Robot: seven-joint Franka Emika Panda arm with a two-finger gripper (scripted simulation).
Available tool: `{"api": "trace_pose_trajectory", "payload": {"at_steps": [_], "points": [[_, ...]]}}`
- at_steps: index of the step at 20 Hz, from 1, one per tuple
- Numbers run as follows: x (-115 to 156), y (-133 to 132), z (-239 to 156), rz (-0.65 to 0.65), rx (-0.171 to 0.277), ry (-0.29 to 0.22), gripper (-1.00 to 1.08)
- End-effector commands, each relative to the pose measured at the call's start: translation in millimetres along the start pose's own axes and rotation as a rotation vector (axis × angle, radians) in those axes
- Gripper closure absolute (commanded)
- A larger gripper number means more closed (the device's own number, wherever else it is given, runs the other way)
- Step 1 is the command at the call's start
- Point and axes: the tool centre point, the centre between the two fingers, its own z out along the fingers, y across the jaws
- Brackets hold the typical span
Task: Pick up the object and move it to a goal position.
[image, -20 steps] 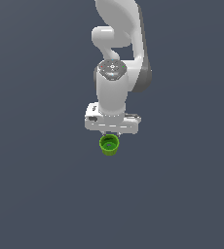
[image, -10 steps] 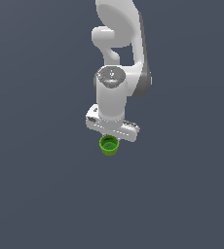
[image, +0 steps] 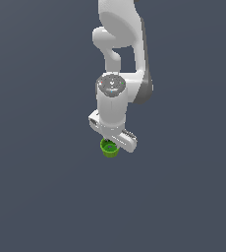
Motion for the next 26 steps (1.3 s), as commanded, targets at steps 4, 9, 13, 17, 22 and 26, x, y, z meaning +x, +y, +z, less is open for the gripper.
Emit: {"api": "trace_pose_trajectory", "payload": {"at_steps": [4, 9, 13, 17, 22, 26], "points": [[3.4, -2.2, 8.4, 0.155, -0.002, -0.002, -0.2], [6.4, -4.1, 16.0, 0.293, -0.004, -0.003, -0.2], [8.8, -5.5, 22.0, 0.404, -0.006, -0.002, -0.2], [10.8, -6.8, 27.1, 0.499, -0.008, -0.001, -0.2], [12.7, -7.9, 31.7, 0.586, -0.01, 0.0, -0.2], [13.6, -8.5, 34.0, 0.631, -0.011, 0.001, -0.2]]}}
